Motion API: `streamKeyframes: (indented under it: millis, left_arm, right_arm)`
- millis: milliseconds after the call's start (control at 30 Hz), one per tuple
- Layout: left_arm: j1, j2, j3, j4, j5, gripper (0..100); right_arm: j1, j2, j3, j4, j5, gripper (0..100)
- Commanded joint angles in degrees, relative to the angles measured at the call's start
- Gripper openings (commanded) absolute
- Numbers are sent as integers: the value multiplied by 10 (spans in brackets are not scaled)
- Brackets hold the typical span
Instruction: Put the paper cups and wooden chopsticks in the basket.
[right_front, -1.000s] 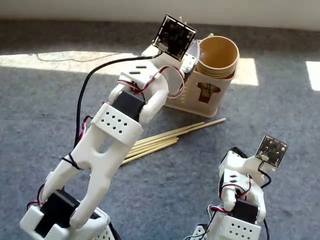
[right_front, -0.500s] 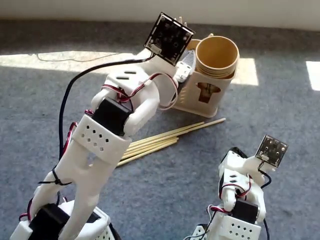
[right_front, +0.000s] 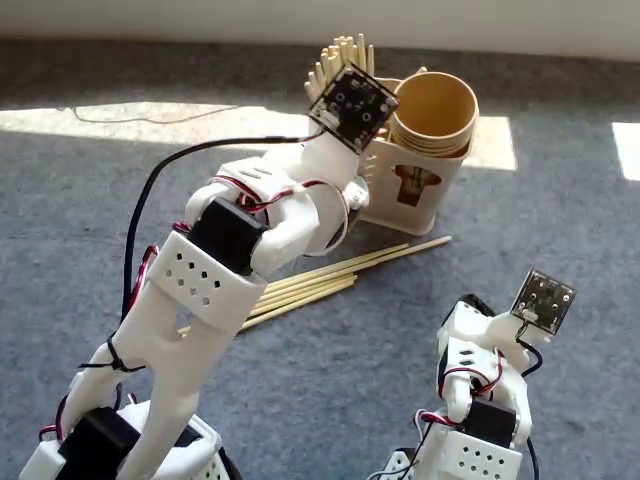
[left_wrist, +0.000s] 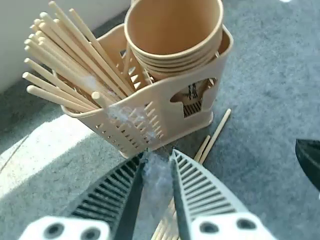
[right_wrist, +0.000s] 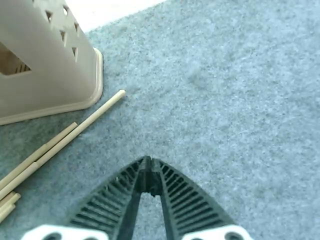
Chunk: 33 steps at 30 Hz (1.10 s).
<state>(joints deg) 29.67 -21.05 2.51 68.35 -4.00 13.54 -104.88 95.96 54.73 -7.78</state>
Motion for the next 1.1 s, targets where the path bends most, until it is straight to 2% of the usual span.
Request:
streamKeyframes:
  millis: [0, 433, 567, 900, 1067]
  left_arm:
    - [33, -21, 9, 35, -67, 84]
    - [15, -20, 138, 31, -77, 88]
    - [14, -20, 180, 31, -120, 88]
    - [13, -19, 280, -22, -154, 88]
    - [14, 5, 298, -23, -169, 114]
  right_arm:
    - [7, -4, 67, 0, -3, 5]
    - [7, -4, 67, 0, -3, 5]
    - [7, -4, 67, 0, -3, 5]
    - [7, -4, 67, 0, -3, 5]
    - [7, -4, 67, 0, -3, 5]
